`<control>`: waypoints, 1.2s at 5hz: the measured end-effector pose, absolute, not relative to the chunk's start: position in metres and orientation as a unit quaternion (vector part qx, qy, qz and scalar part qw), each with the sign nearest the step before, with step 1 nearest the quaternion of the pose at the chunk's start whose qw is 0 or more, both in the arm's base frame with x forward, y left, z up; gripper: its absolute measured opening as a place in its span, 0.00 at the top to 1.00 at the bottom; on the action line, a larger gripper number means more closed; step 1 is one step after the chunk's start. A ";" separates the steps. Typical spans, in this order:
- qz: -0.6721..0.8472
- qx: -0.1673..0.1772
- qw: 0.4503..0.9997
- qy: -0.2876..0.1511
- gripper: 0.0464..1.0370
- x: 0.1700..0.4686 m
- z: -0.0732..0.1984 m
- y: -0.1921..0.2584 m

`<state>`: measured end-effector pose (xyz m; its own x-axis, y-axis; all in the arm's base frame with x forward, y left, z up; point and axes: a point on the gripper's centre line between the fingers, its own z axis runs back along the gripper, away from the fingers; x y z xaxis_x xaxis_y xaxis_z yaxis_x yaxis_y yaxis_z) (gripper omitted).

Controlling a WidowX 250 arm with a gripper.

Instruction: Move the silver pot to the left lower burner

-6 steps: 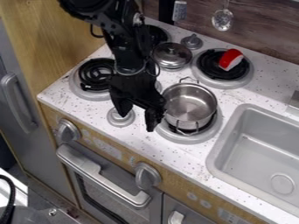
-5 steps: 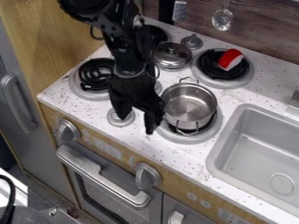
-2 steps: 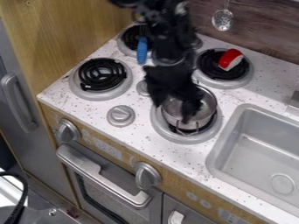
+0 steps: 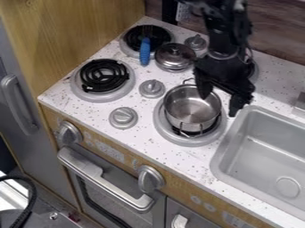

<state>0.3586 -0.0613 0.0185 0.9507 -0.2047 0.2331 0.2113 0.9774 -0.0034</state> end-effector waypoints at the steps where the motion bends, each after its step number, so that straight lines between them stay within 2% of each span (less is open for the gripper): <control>1: -0.102 -0.014 0.989 -0.105 0.04 0.377 -0.004 -0.065; 3: -0.084 -0.006 0.993 -0.080 0.07 0.381 -0.036 -0.056; 5: -0.078 -0.010 0.994 -0.076 0.64 0.377 -0.040 -0.048; 6: -0.092 -0.013 0.993 -0.070 0.86 0.373 -0.040 -0.048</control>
